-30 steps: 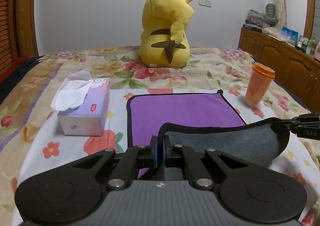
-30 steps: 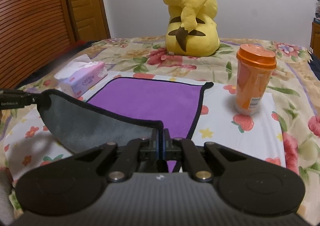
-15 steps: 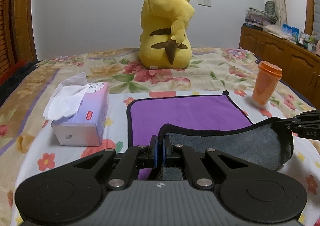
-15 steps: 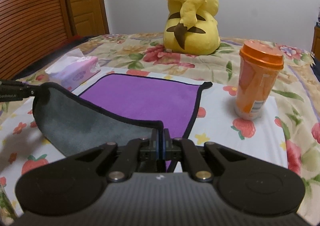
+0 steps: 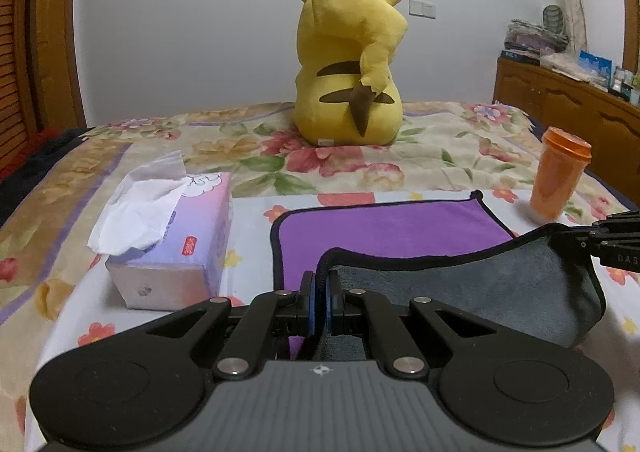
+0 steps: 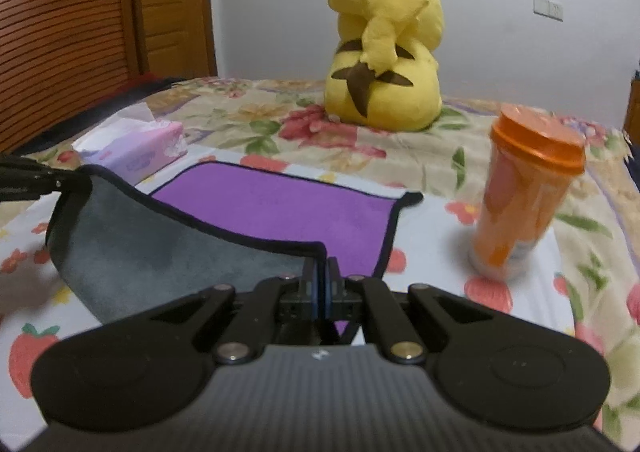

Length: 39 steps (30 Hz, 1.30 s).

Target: Fold towel

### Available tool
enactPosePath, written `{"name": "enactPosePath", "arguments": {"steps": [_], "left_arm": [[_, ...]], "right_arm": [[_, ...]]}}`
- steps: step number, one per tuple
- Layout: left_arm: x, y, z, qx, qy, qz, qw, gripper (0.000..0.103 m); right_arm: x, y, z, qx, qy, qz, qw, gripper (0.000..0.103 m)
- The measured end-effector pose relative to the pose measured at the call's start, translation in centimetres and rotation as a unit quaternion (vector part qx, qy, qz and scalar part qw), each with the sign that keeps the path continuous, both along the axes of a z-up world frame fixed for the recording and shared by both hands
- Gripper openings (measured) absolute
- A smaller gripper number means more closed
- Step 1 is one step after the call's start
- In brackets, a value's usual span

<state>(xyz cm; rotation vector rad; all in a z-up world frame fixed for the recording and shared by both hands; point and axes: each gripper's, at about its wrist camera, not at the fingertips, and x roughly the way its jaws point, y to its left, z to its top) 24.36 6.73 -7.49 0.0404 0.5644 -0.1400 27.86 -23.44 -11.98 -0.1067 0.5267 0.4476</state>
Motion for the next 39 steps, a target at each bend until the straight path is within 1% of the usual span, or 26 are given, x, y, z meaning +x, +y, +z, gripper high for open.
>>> {"name": "enactPosePath", "arguments": {"steps": [9,15,21,24,29,35,39], "left_arm": [[1.6,0.0,1.5,-0.014,-0.023,0.0,0.9996,0.008],[3.1,-0.5,2.6,-0.009,-0.042,0.002,0.9991,0.008],[5.2,0.0,3.1,-0.021,-0.045,0.015,0.9986,0.008],[6.3,-0.1,3.2,-0.016,-0.048,0.015,0.9986,0.008],[8.5,-0.1,2.7,-0.012,-0.055,0.028,0.998,0.008],[11.0,-0.4,1.2,0.002,-0.051,0.037,0.998,0.008],[12.1,-0.5,0.0,0.008,-0.044,0.039,0.9983,0.008]], "right_arm": [[1.5,0.0,0.6,0.001,-0.021,-0.006,1.0,0.004],[2.3,0.1,2.0,-0.001,-0.043,-0.008,0.999,0.004],[3.8,0.6,2.7,-0.013,-0.063,-0.009,0.998,0.004],[4.6,0.9,2.7,-0.024,-0.072,-0.01,0.997,0.004],[6.6,1.0,2.5,-0.026,-0.079,-0.027,0.996,0.004],[8.7,1.5,1.3,-0.034,-0.079,-0.037,0.996,0.004],[9.9,2.2,0.1,-0.056,-0.074,-0.042,0.995,0.004]]}}
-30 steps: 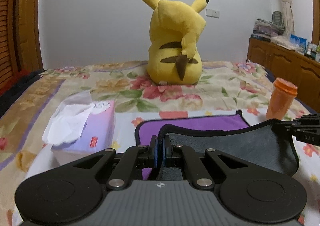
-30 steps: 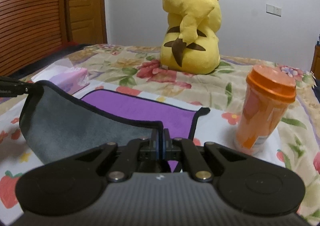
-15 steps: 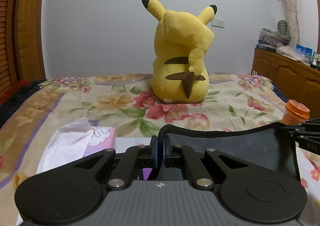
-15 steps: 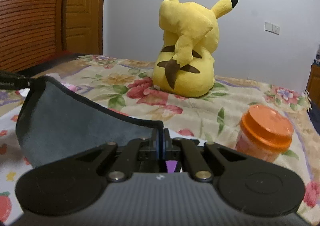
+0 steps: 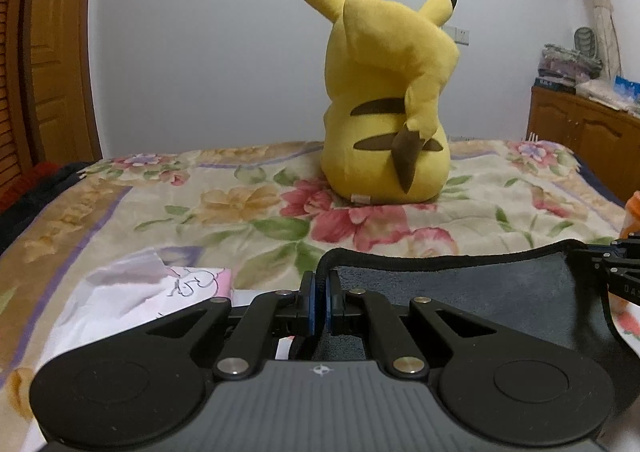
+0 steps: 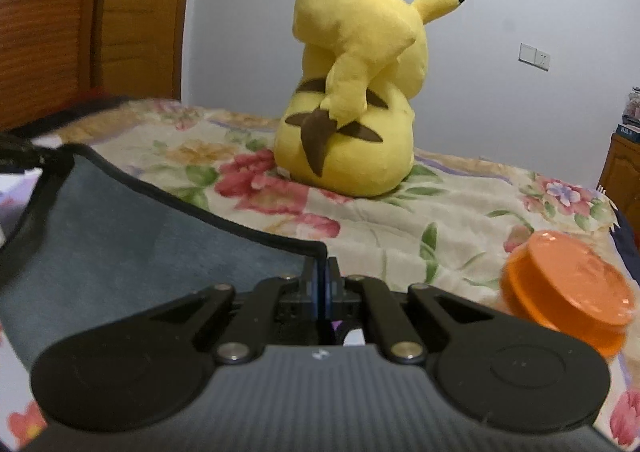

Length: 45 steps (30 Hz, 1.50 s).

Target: Fold towel

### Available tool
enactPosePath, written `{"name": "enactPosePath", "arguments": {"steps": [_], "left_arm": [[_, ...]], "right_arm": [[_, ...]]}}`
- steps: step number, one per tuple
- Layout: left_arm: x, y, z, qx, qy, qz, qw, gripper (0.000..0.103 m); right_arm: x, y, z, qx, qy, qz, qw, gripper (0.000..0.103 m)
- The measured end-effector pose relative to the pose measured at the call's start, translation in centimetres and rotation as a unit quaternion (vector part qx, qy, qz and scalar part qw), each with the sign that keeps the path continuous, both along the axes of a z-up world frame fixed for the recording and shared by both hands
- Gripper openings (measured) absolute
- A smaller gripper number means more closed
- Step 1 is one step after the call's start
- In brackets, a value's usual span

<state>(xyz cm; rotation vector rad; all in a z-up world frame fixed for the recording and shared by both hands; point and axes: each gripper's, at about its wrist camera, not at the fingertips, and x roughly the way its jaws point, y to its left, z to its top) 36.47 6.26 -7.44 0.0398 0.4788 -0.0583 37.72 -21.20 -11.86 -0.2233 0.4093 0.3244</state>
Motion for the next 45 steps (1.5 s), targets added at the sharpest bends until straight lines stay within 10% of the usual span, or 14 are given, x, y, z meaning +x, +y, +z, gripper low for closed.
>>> {"name": "enactPosePath", "arguments": {"steps": [17,21,45], "left_arm": [[0.8,-1.0,-3.3,0.016,0.039,-0.009,0.9991,0.025],[-0.4,-1.2,-2.9,0.013,0.042,-0.015,0.9989,0.031],[-11.3,-3.6,3.1,0.025,0.053,-0.033,0.9977,0.046]], "right_arm": [[1.6,-0.1,-3.2,0.004,0.053,-0.019,0.998,0.014],[0.2,-0.7,-2.6,0.014,0.051,-0.02,0.998,0.05],[-12.1,-2.2,3.9,0.066,0.052,-0.019,0.996,0.049]]}}
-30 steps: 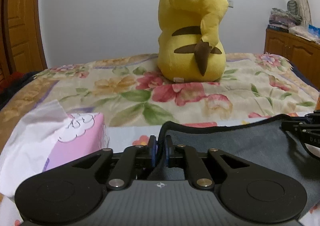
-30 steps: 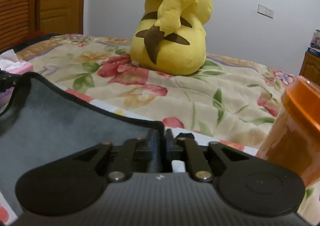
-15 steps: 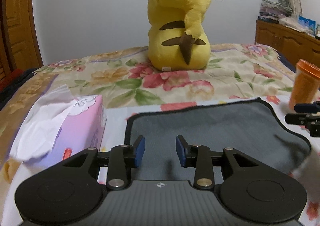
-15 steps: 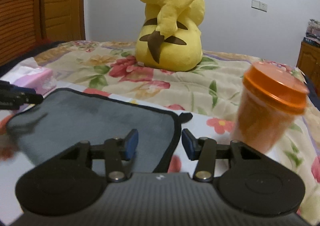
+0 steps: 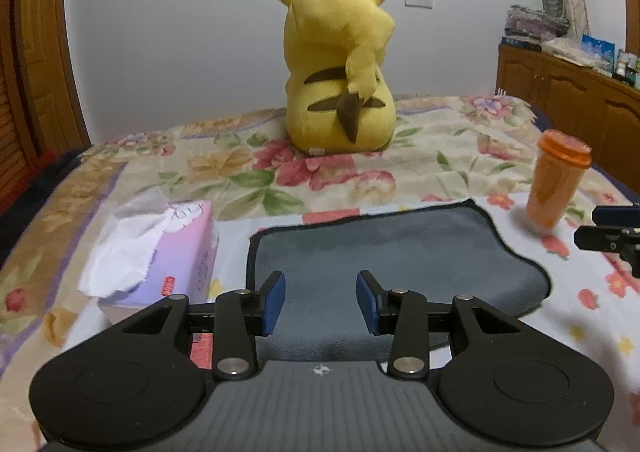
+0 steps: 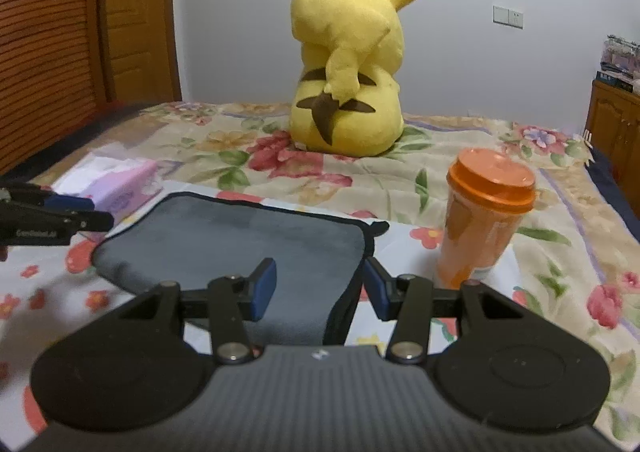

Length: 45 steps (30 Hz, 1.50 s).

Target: Fold towel

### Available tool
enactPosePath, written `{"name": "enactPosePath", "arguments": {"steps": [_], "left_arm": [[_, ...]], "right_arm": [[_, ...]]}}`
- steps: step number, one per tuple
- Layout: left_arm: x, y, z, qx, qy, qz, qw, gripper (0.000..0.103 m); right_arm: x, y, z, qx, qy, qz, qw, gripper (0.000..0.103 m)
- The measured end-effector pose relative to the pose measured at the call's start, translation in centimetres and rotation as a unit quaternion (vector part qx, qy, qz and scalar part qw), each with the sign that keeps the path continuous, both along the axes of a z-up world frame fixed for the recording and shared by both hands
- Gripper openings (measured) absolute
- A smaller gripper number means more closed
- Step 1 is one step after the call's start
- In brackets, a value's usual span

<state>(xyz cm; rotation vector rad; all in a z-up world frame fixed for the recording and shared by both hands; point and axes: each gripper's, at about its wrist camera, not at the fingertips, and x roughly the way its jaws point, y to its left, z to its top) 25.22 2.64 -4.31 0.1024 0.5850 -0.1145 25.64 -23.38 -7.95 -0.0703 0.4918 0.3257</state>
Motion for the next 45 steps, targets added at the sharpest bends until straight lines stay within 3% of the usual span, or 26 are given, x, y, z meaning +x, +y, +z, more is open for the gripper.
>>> {"name": "enactPosePath", "arguments": {"steps": [14,18,35,43,45], "left_arm": [[-6.0,-1.6,5.1,0.005,-0.028,-0.007,0.9996,0.064],[-7.6,-1.6,5.9,-0.001,-0.037,-0.003,0.9993,0.075],[-13.1,-1.7,9.2,0.001,-0.065,0.007,0.9979,0.098],[-15.1,-2.1,10.4,-0.004,-0.074,-0.003,0.9973,0.103],[-15.7,-2.2,10.5,-0.008,-0.077,-0.001,0.997,0.103]], "right_arm": [[-5.9,-0.8,4.1,0.015,-0.028,-0.003,0.999,0.049],[-7.0,-0.9,4.8,0.018,-0.034,0.0,0.999,0.049],[-11.1,-1.1,6.9,0.035,-0.048,-0.012,0.998,0.053],[-13.0,-1.3,7.7,0.032,-0.063,-0.021,0.997,0.077],[-13.4,-1.2,7.7,0.03,-0.066,-0.021,0.997,0.079]]}}
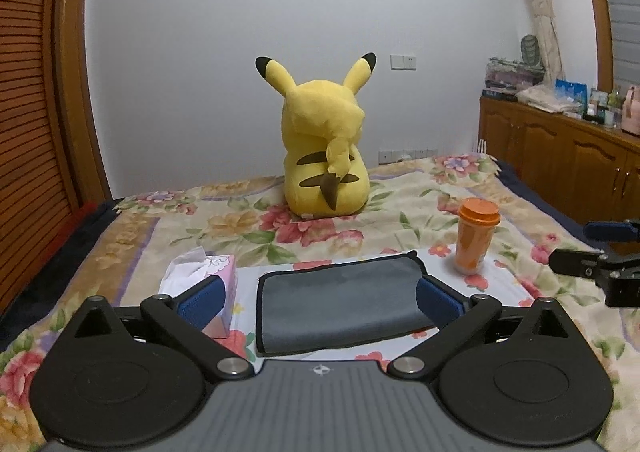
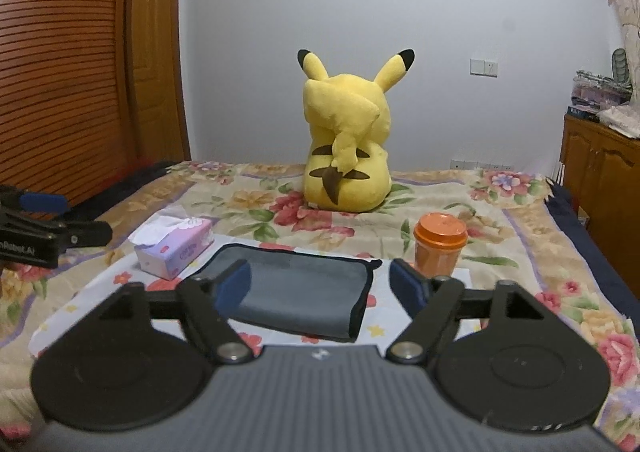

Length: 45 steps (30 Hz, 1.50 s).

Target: Fold towel

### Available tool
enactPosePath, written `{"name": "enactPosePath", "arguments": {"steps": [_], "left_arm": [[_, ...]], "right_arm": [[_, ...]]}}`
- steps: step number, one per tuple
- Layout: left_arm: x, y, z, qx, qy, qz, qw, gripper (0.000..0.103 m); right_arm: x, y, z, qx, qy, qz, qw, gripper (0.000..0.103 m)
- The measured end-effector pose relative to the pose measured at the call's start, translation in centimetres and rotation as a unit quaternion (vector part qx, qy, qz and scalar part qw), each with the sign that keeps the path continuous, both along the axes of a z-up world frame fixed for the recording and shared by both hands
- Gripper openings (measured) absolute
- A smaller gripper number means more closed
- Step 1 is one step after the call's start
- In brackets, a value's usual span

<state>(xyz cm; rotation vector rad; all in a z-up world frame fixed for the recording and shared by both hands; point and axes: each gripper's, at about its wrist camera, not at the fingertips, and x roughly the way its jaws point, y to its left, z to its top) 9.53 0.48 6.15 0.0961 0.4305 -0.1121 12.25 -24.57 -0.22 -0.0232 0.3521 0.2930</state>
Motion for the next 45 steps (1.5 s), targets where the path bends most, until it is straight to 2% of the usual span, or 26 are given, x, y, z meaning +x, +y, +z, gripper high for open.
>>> {"name": "enactPosePath", "arguments": {"steps": [2,4,9,11,13,18,26,45], "left_arm": [[-0.4,-0.2,0.1,0.004,-0.001,-0.003,1.0,0.103],[-1.0,-0.5,0.1,0.01,-0.003,-0.005,0.9999,0.103],[-1.9,-0.8,0.0,0.009,0.0,-0.005,0.9999,0.103],[-2.3,-0.8,-0.1,0.008,-0.001,-0.002,1.0,0.103],[-2.7,-0.8,-0.2,0.006,-0.002,0.002,1.0,0.103],[-3.4,-1.0,-0.7,0.003,-0.001,0.018,0.9998,0.103],[-5.1,-0.9,-1.8,-0.011,0.01,0.011,0.9998,0.103],[-7.1,-1.2,-6.2,-0.003,0.043,0.011,0.999,0.103]], "right_arm": [[-0.4,0.1,0.0,-0.001,-0.001,0.0,1.0,0.082],[-0.8,0.1,0.0,-0.001,-0.003,-0.001,1.0,0.09],[-1.6,0.2,-0.1,0.003,-0.002,-0.002,1.0,0.091],[-1.9,0.4,-0.2,0.005,-0.002,-0.002,1.0,0.095],[-2.2,0.5,-0.2,0.006,-0.004,-0.001,1.0,0.103],[-2.7,0.9,-0.6,0.004,0.0,-0.005,1.0,0.103],[-3.8,0.9,-2.0,0.005,0.013,-0.016,1.0,0.103],[-6.1,1.9,-4.9,0.006,0.036,-0.021,0.999,0.103]]}}
